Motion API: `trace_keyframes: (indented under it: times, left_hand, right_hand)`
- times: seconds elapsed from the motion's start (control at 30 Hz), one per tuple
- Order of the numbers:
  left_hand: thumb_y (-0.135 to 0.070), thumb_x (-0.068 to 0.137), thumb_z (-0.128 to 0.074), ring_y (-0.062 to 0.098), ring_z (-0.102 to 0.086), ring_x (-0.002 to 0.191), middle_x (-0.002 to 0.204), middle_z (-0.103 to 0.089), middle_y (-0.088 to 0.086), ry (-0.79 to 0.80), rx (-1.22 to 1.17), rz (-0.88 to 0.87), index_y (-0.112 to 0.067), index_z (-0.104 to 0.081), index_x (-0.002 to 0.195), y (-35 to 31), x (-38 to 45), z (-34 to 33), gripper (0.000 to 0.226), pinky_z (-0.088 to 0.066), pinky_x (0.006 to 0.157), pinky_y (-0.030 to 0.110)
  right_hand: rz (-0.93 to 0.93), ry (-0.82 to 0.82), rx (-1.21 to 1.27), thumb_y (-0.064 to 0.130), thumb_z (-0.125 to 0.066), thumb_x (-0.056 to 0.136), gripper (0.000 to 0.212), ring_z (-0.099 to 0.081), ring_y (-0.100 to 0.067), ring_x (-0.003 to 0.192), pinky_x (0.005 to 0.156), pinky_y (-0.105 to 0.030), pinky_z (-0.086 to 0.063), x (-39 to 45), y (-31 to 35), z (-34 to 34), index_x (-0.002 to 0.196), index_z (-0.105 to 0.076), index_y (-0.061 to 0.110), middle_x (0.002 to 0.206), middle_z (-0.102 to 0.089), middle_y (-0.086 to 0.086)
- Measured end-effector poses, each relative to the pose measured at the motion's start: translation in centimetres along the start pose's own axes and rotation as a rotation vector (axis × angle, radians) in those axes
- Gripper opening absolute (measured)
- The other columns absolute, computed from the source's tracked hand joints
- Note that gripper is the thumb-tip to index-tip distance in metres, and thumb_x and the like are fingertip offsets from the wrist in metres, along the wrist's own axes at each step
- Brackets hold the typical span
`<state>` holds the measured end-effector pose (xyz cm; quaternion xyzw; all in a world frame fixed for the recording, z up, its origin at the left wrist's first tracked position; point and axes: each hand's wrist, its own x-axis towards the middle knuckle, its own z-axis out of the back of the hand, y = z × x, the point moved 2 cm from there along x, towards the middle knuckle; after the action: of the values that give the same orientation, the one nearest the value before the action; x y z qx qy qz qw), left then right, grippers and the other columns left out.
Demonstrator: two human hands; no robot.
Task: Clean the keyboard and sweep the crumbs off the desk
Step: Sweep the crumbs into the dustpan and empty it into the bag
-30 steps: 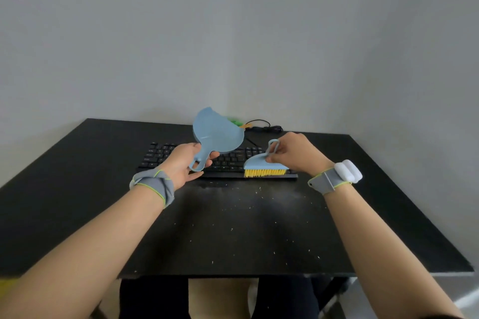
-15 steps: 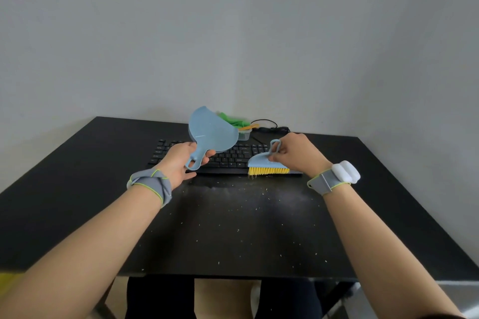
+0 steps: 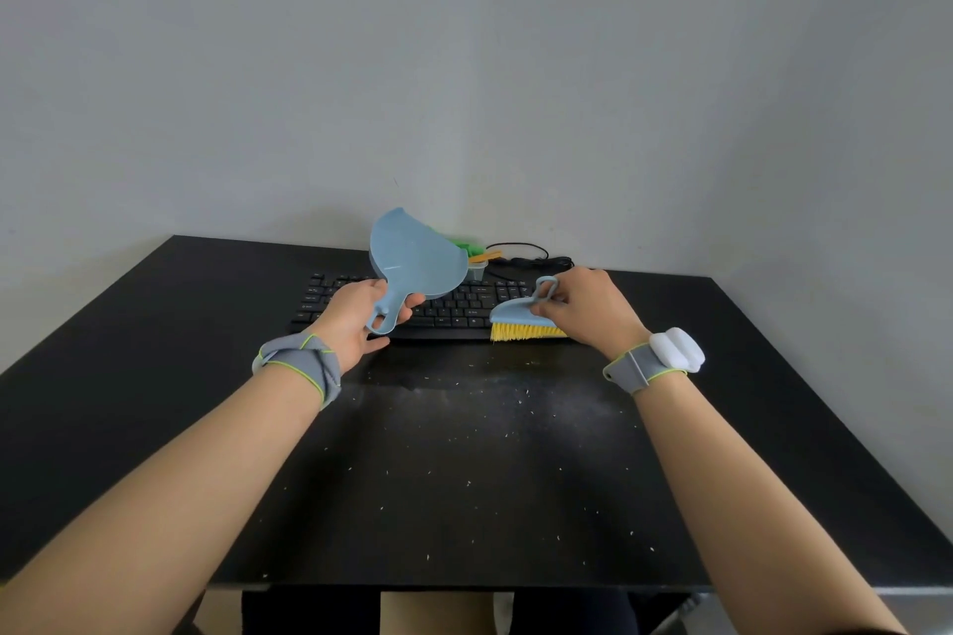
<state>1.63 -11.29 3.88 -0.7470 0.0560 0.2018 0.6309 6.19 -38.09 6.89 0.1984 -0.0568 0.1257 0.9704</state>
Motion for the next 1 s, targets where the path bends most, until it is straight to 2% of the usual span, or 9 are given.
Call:
trace_keyframes:
  times: [0.1, 0.23, 0.37, 0.43, 0.57, 0.7, 0.8, 0.87, 1.0]
  left_hand:
    - [-0.023, 0.104, -0.041, 0.015, -0.063, 0.088, 0.088, -0.077, -0.002, -0.006, -0.008, 0.002, -0.025, -0.06, 0.1, -0.1, 0.2, 0.1, 0.019, -0.035, 0.11, 0.052]
    - [-0.02, 0.104, -0.042, 0.013, -0.063, 0.083, 0.086, -0.078, -0.001, -0.027, 0.002, 0.018, -0.022, -0.063, 0.101, 0.1, 0.1, 0.2, 0.021, -0.039, 0.108, 0.049]
    - [-0.018, 0.103, -0.04, 0.012, -0.062, 0.081, 0.098, -0.077, 0.003, -0.039, -0.011, 0.015, -0.021, -0.063, 0.095, 0.3, -0.5, 0.5, 0.024, -0.043, 0.106, 0.043]
    - [-0.02, 0.104, -0.039, 0.011, -0.062, 0.078, 0.09, -0.077, 0.001, -0.036, -0.039, 0.008, -0.023, -0.062, 0.098, 0.4, -0.6, 0.7, 0.024, -0.044, 0.106, 0.041]
    - [-0.018, 0.104, -0.039, 0.01, -0.061, 0.073, 0.076, -0.076, -0.002, -0.042, -0.083, 0.003, -0.023, -0.06, 0.097, 0.4, -1.3, 0.9, 0.023, -0.045, 0.105, 0.039]
    - [-0.02, 0.104, -0.039, 0.01, -0.06, 0.072, 0.077, -0.076, -0.001, -0.045, -0.123, 0.003, -0.021, -0.062, 0.1, 0.8, -2.2, 1.6, 0.024, -0.046, 0.105, 0.039]
    - [-0.02, 0.105, -0.039, 0.01, -0.06, 0.07, 0.076, -0.076, 0.0, -0.071, -0.162, -0.006, -0.019, -0.062, 0.104, 1.0, -2.6, 2.6, 0.023, -0.047, 0.103, 0.038]
    - [-0.019, 0.105, -0.039, 0.01, -0.06, 0.069, 0.076, -0.076, 0.0, -0.087, -0.177, -0.013, -0.019, -0.062, 0.101, 1.0, -3.0, 3.1, 0.023, -0.048, 0.102, 0.038]
    - [-0.015, 0.103, -0.042, 0.011, -0.059, 0.069, 0.081, -0.076, 0.005, -0.122, -0.225, -0.026, -0.017, -0.062, 0.093, 1.1, -3.9, 3.9, 0.023, -0.051, 0.1, 0.038]
  right_hand:
    - [0.002, -0.005, 0.014, 0.029, -0.07, 0.086, 0.024, -0.047, -0.016, 0.055, 0.052, -0.027, -0.036, 0.2, 0.0, 0.1, 0.07, -0.066, 0.011, 0.057, -0.052, 0.0]
    - [0.029, 0.074, 0.028, 0.03, -0.072, 0.084, 0.026, -0.047, -0.01, 0.052, 0.054, -0.028, -0.042, -0.5, 0.7, -0.2, 0.07, -0.069, 0.009, 0.055, -0.055, 0.001]
    - [0.085, 0.232, -0.029, 0.029, -0.074, 0.081, 0.03, -0.052, -0.012, 0.053, 0.051, -0.021, -0.041, -2.4, 2.6, -0.3, 0.059, -0.059, 0.016, 0.056, -0.057, 0.002]
    - [0.115, 0.267, -0.015, 0.028, -0.075, 0.081, 0.027, -0.051, -0.007, 0.05, 0.047, -0.014, -0.038, -2.9, 3.4, 0.6, 0.059, -0.062, 0.019, 0.055, -0.057, 0.007]
    - [0.135, 0.095, 0.013, 0.028, -0.071, 0.082, 0.026, -0.046, -0.013, 0.056, 0.055, -0.027, -0.042, -2.2, 4.3, 0.7, 0.079, -0.072, 0.002, 0.061, -0.059, -0.005]
    - [0.133, 0.161, -0.003, 0.029, -0.073, 0.082, 0.023, -0.062, -0.019, 0.066, 0.068, -0.037, -0.055, -2.8, 4.4, -1.5, 0.085, -0.076, 0.006, 0.076, -0.072, -0.013]
    - [0.157, 0.247, -0.023, 0.029, -0.074, 0.079, 0.027, -0.056, -0.014, 0.059, 0.061, -0.034, -0.052, -3.2, 5.0, -0.7, 0.079, -0.073, 0.002, 0.069, -0.069, -0.012]
    - [0.171, 0.194, 0.007, 0.029, -0.074, 0.079, 0.029, -0.052, -0.012, 0.056, 0.057, -0.029, -0.048, -2.8, 5.8, -0.2, 0.077, -0.072, 0.0, 0.065, -0.066, -0.012]
    - [0.189, 0.136, 0.018, 0.03, -0.073, 0.08, 0.023, -0.059, -0.015, 0.063, 0.064, -0.032, -0.051, -2.0, 7.7, -2.4, 0.08, -0.075, 0.007, 0.071, -0.069, -0.005]
